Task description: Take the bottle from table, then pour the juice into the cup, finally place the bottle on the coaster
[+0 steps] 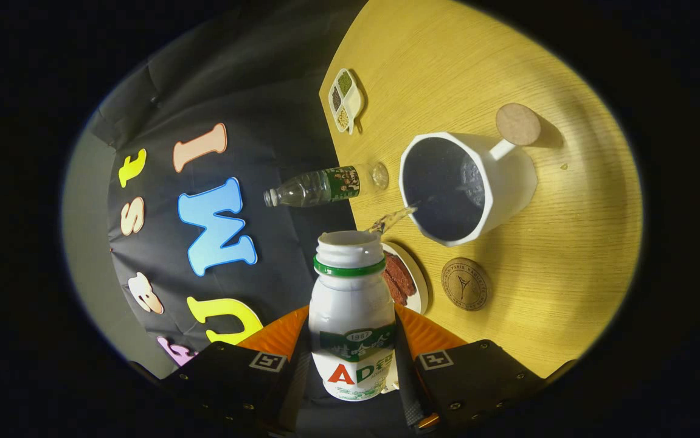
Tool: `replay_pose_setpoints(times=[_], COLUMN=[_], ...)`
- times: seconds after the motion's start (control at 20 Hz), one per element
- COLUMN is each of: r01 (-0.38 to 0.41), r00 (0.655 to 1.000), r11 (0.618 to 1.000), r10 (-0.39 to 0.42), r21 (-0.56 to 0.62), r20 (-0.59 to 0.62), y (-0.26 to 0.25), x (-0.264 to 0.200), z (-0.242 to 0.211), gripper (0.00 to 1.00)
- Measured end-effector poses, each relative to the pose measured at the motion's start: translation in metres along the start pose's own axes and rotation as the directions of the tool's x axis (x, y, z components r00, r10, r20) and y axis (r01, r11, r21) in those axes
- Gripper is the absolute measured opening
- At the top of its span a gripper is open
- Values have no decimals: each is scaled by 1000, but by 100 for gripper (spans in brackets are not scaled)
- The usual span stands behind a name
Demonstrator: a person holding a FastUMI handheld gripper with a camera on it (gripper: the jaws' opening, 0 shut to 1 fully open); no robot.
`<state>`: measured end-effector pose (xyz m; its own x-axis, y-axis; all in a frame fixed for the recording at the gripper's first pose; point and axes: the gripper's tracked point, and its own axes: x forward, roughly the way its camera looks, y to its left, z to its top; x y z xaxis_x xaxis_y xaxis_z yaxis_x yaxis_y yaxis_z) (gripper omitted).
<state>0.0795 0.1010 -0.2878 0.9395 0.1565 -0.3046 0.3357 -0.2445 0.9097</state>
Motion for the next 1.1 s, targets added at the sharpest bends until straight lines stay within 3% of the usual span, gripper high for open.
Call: replay_pose_setpoints(times=[1.1], r01=[25], r00=[1000], r11=[996], r10=[-27], r21=[85], r20=[16], y=[-6], x=[-2], z=[3], gripper=[64])
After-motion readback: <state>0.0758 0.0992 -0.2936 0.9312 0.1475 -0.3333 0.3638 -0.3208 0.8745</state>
